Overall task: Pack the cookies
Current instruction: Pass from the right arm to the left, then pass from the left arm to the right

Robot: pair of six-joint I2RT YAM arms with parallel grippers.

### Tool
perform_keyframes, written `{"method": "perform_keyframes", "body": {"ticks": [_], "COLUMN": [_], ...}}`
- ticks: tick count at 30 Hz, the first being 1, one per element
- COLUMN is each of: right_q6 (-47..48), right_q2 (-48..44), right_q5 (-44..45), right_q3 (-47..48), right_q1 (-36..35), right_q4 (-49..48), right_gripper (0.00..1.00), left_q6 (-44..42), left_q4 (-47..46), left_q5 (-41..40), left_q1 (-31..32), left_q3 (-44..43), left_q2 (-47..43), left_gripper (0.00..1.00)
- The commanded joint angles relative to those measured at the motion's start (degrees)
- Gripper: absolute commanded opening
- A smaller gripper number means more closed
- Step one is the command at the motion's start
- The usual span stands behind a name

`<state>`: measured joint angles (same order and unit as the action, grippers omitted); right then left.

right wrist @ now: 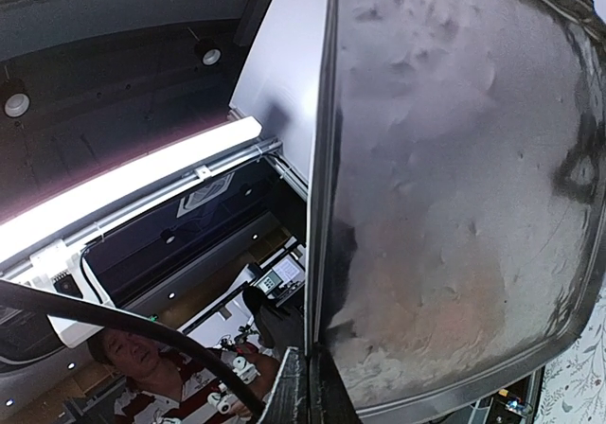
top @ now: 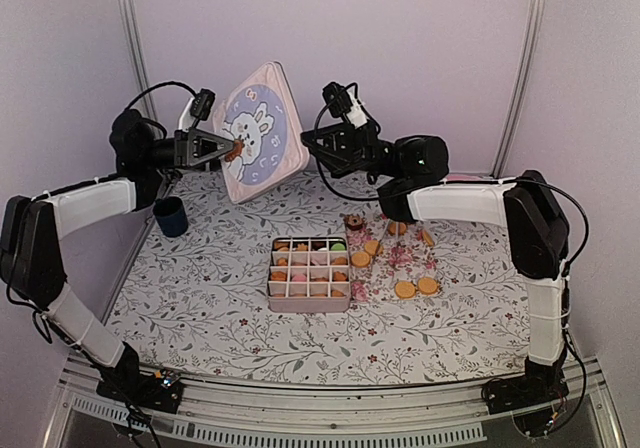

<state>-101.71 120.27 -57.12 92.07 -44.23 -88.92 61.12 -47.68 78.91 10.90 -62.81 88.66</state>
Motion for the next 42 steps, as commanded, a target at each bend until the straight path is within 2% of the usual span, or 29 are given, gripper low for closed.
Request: {"method": "perform_keyframes", "body": {"ticks": [1,3,4,10,12,14,16,18,21,26,28,30,35,39,42], "right_q6": [-0.77,-0.64,-0.53,0.23,0.56,1.76,4.88,9.39,20.16,43.82,51.94,55.55,57.37,60.58,63.62], "right_q2": [0.34,0.16,-0.02,-0.73,-1.02,-1.57,-3.25,-5.81,-10.06,-14.3,-14.49,-14.31,-13.6,-12.49,-11.33], "right_q5": [1.42,1.34,1.44,0.98,0.5,-0.85,-3.58,-5.17,-7.01,-6.23,-4.59,-4.57,-3.61,-1.13,0.94], "right_q3": [1.39,1.06,0.75,-0.67,-0.75,-0.82,-1.45,-3.46,-5.4,-2.05,-0.21,0.09,0.61,3.1,4.98], "right_q1": [-0.34,-0.36,-0.34,-0.36,-0.2,0.13,1.28,3.14,5.46,6.24,6.24,6.21,6.18,5.88,5.13], "right_q4": [-3.87,-3.78,-3.8,-3.97,-3.74,-1.68,2.6,10.03,26.34,56.8,65.9,67.96,70.62,76.33,79.73], "right_gripper": [0.0,0.0,0.0,0.01,0.08,0.22,0.32,0.4,0.45,0.46,0.45,0.43,0.41,0.38,0.31], "left_q6": [6.04,6.74,7.36,10.96,11.2,11.21,11.1,10.71,7.59,-2.6,-6.07,-7.98,-12.48,-17.99,-19.0], "left_q4": [-9.69,-10.63,-11.55,-15.96,-16.21,-16.31,-16.4,-16.23,-12.07,1.9,6.72,9.68,15.49,22.51,23.96], "left_q5": [1.93,2.33,2.4,2.55,2.65,2.61,2.48,2.42,2.15,0.07,-0.97,-1.37,-2.1,-3.53,-4.5], "left_q1": [-0.52,-0.52,-0.5,-0.52,-0.42,-0.39,-0.43,-0.43,-0.36,-0.28,-0.27,-0.16,0.01,0.37,0.52], "left_q3": [0.9,1.03,1.33,1.81,1.89,2.21,2.6,2.92,3.12,2.58,1.91,1.24,0.58,-0.19,-0.28], "left_q2": [0.16,0.3,0.28,-0.04,-0.15,-0.24,-0.32,-0.4,-0.74,-1.46,-1.71,-1.74,-1.9,-1.99,-1.68], "left_gripper": [0.48,0.29,0.26,0.25,0.22,0.19,0.16,0.14,0.12,0.08,0.09,0.09,0.09,0.09,0.09]}}
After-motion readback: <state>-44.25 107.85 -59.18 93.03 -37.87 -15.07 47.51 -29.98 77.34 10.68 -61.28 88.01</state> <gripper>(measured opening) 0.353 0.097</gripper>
